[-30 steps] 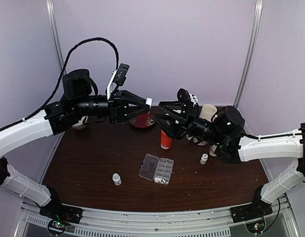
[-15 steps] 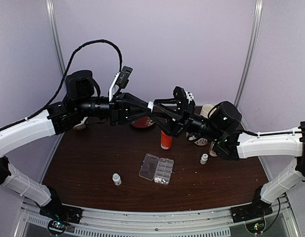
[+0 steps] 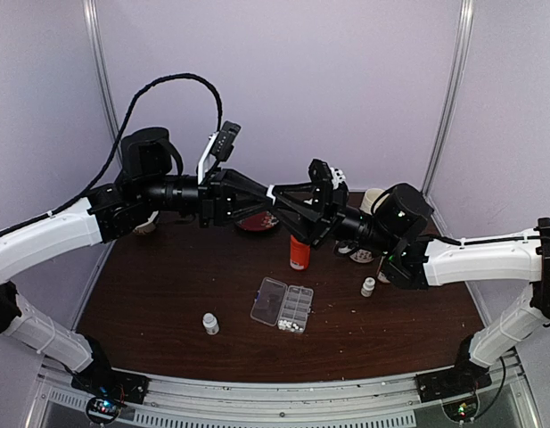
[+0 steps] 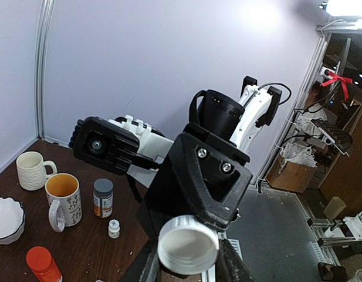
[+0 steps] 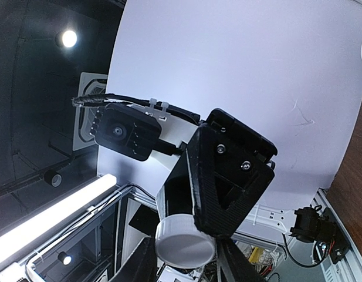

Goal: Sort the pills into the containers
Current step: Pass from the left arm to the right, then pick up the pill bottle from the center of the board.

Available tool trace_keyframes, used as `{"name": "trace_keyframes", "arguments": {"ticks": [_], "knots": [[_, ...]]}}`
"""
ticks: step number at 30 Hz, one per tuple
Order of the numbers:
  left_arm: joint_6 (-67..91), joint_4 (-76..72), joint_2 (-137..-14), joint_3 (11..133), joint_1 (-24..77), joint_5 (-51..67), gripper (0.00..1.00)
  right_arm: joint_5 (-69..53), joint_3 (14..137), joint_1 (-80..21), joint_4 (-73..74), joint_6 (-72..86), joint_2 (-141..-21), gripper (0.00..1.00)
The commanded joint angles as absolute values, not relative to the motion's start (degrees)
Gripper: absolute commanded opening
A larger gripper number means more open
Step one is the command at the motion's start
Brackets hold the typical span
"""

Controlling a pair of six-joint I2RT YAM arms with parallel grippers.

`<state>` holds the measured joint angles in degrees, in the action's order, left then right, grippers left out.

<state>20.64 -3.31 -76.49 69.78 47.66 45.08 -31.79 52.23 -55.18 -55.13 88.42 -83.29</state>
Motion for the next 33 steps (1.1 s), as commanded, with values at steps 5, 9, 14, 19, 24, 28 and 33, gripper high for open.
{"name": "trace_keyframes", "arguments": {"ticks": [5, 9, 14, 19, 24, 28, 33], "knots": [[19.7, -5.1, -76.7, 70.5, 47.6, 47.4, 0.4, -32.3, 52.7, -54.7, -57.4, 88.3, -83.7, 0.28], [18.8, -4.0, -76.1, 70.1, 47.6, 45.3, 0.61, -32.5, 52.6, -54.6, -56.7, 87.2, -83.6, 0.24], [17.9, 1.1, -73.4, 69.0, 47.6, 37.4, 0.97, -32.9, 51.4, -54.2, -52.2, 82.5, -82.1, 0.24], [15.1, 10.3, -67.7, 64.1, 47.4, 23.0, 0.97, -31.4, 49.8, -53.2, -36.7, 68.0, -77.2, 0.24], [15.1, 15.3, -61.6, 55.3, 47.4, 8.5, 0.96, -25.9, 53.0, -53.3, -11.1, 48.3, -73.8, 0.24], [15.1, 15.7, -58.5, 48.1, 47.4, 5.1, 0.92, -22.8, 55.5, -53.5, 0.0, 37.2, -74.5, 0.23], [13.8, 12.1, -55.9, 37.3, 47.5, 6.2, 0.81, -22.8, 56.9, -54.2, 4.2, 32.7, -76.5, 0.23]]}}
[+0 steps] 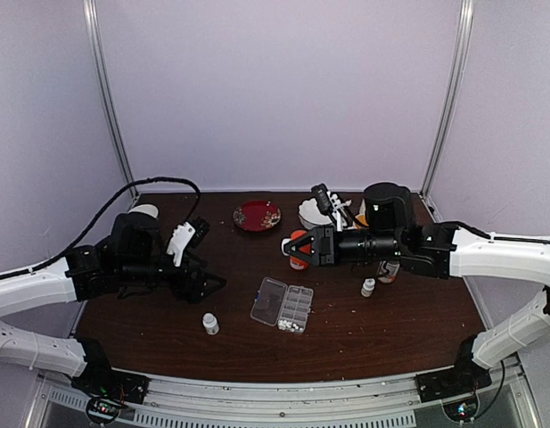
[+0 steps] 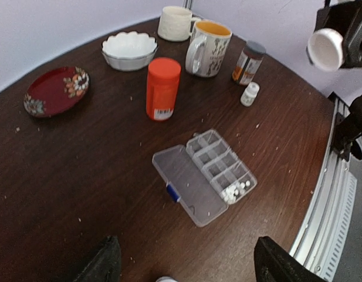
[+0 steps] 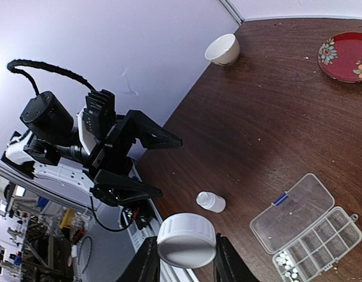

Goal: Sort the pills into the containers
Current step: Pick up the pill bottle from the center of the board.

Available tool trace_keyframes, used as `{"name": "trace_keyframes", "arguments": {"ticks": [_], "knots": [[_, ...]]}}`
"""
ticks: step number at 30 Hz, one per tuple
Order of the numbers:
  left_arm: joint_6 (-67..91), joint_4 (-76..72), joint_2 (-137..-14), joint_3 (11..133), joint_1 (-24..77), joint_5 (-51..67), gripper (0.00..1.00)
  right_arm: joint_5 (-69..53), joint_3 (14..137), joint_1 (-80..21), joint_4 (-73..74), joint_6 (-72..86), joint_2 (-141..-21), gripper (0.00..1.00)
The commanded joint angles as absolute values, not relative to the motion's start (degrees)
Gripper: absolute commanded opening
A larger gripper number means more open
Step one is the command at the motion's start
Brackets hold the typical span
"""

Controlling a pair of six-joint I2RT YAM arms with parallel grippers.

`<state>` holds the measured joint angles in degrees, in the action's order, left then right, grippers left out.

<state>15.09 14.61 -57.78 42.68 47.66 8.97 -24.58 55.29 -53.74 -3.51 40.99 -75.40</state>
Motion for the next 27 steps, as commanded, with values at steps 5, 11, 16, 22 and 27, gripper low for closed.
{"name": "trace_keyframes", "arguments": {"ticks": [5, 11, 16, 22, 27], "knots": [[14.8, 7.7, -55.1, 28.9, 47.6, 4.0, 0.82, -23.8, 56.7, -54.4, 2.0, 33.1, -77.6, 0.22], [14.7, 1.6, -58.0, 22.9, 47.8, 4.3, 0.82, -23.8, 56.8, -54.7, 1.8, 32.5, -78.3, 0.22], [14.2, -2.3, -61.8, 21.4, 48.5, 6.1, 0.75, -23.6, 56.6, -54.8, 2.0, 32.2, -78.3, 0.22], [13.7, -3.2, -66.3, 22.1, 49.8, 4.6, 0.67, -23.4, 55.8, -54.8, 1.2, 32.7, -78.0, 0.22], [13.5, -2.1, -68.8, 23.2, 50.2, 3.6, 0.49, -23.5, 55.4, -54.8, 0.9, 33.1, -77.8, 0.22]]}}
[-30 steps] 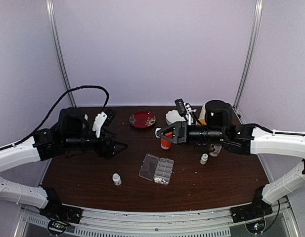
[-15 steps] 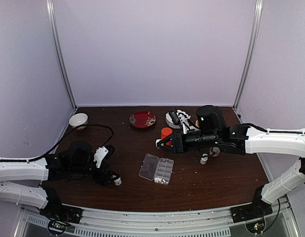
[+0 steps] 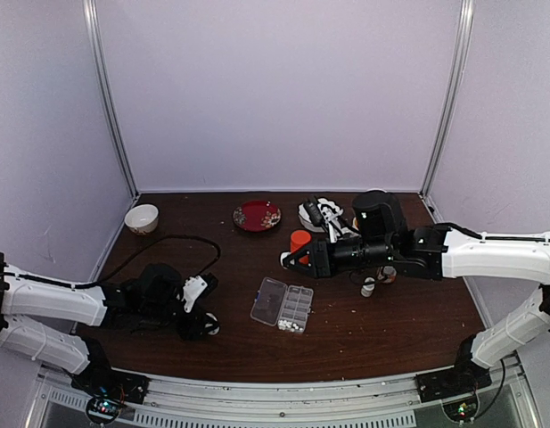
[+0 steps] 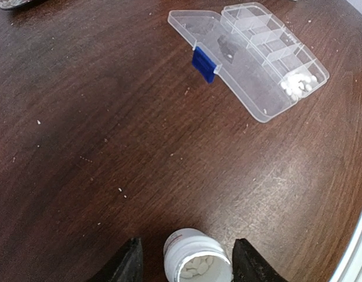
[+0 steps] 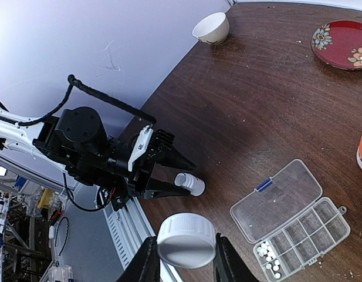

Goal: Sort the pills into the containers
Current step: Pick up the pill bottle from the center of the board, then place the pill bottle at the center of the board.

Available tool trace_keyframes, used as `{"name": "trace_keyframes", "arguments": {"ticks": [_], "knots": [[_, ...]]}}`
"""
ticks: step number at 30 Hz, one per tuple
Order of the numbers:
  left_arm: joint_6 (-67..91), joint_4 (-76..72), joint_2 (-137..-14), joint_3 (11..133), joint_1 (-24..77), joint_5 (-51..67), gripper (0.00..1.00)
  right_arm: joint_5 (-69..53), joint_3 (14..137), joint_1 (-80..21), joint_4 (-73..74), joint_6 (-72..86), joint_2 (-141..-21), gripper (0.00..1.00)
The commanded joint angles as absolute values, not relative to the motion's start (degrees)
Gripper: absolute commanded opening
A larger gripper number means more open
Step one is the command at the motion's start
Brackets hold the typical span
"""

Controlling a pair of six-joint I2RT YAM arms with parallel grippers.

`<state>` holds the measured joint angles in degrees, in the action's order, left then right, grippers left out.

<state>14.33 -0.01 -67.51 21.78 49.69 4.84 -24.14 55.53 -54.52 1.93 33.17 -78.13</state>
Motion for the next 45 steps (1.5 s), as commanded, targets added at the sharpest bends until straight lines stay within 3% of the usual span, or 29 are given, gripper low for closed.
{"name": "trace_keyframes", "arguments": {"ticks": [1, 7, 10, 24, 32, 45], "knots": [[13.5, -1.9, -69.2, 23.3, 50.3, 3.5, 0.45, -23.5, 55.3, -54.9, 0.8, 33.0, -77.7, 0.22], [13.0, -0.9, -70.6, 24.6, 51.4, 3.2, 0.28, -23.5, 55.1, -54.8, 0.9, 33.1, -77.6, 0.22], [10.8, -2.1, -70.9, 25.1, 53.8, 5.0, 0.26, -23.3, 54.8, -54.9, 0.9, 32.9, -77.5, 0.22], [6.9, -9.0, -84.8, 38.2, 64.2, 7.7, 0.26, -19.6, 48.6, -54.8, 4.8, 31.0, -72.4, 0.21], [3.6, -1.1, -97.0, 50.4, 66.5, 10.8, 0.27, -15.8, 41.7, -54.7, 7.6, 30.7, -66.9, 0.21], [2.5, 1.7, -100.3, 52.6, 66.6, 13.7, 0.35, -14.0, 38.5, -54.6, 10.0, 31.6, -64.6, 0.2]]}}
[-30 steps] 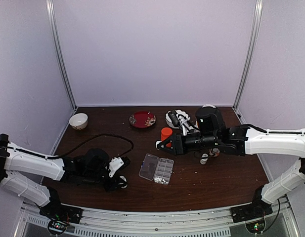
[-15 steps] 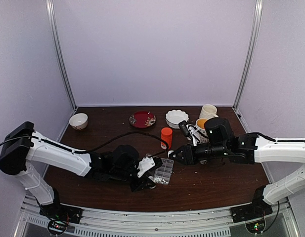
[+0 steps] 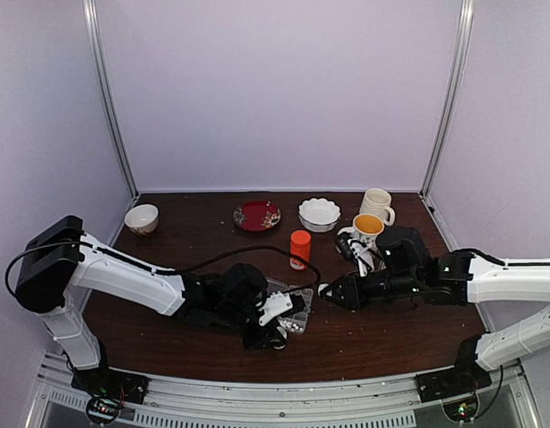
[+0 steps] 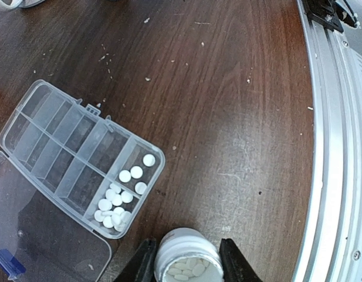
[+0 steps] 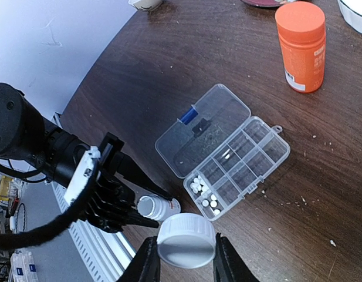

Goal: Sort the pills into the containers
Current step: Place the pill bottle at the center of the board, then place the lid of the pill bottle on the pill bottle.

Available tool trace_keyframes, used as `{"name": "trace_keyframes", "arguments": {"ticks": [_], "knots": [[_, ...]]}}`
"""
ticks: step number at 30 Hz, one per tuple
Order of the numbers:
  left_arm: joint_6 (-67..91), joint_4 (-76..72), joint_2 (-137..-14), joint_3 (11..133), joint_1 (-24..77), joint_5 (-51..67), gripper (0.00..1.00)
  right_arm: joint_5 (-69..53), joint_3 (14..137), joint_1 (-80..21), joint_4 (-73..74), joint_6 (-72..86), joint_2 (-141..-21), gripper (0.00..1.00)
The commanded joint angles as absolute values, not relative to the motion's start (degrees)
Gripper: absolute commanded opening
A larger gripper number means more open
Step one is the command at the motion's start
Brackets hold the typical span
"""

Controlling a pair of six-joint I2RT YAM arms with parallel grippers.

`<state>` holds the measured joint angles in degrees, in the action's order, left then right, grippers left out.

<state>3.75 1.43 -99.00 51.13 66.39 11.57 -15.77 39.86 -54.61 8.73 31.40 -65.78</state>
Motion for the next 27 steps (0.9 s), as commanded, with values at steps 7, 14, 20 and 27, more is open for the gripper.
{"name": "trace_keyframes", "arguments": {"ticks": [7, 14, 20, 27], "knots": [[3.4, 0.4, -100.5, 52.4, 66.6, 13.8, 0.73, -13.7, 38.2, -54.6, 11.3, 31.7, -63.9, 0.2], [4.1, -5.0, -96.7, 47.6, 66.5, 12.2, 0.74, -14.7, 37.8, -54.9, 11.8, 30.0, -64.1, 0.19], [5.8, -12.2, -90.2, 39.9, 66.1, 10.6, 0.74, -14.5, 42.6, -57.8, 15.4, 26.6, -68.6, 0.19], [7.3, -13.3, -89.5, 36.3, 65.0, 12.0, 0.67, -12.2, 54.4, -63.7, 24.2, 22.0, -79.4, 0.19]]}}
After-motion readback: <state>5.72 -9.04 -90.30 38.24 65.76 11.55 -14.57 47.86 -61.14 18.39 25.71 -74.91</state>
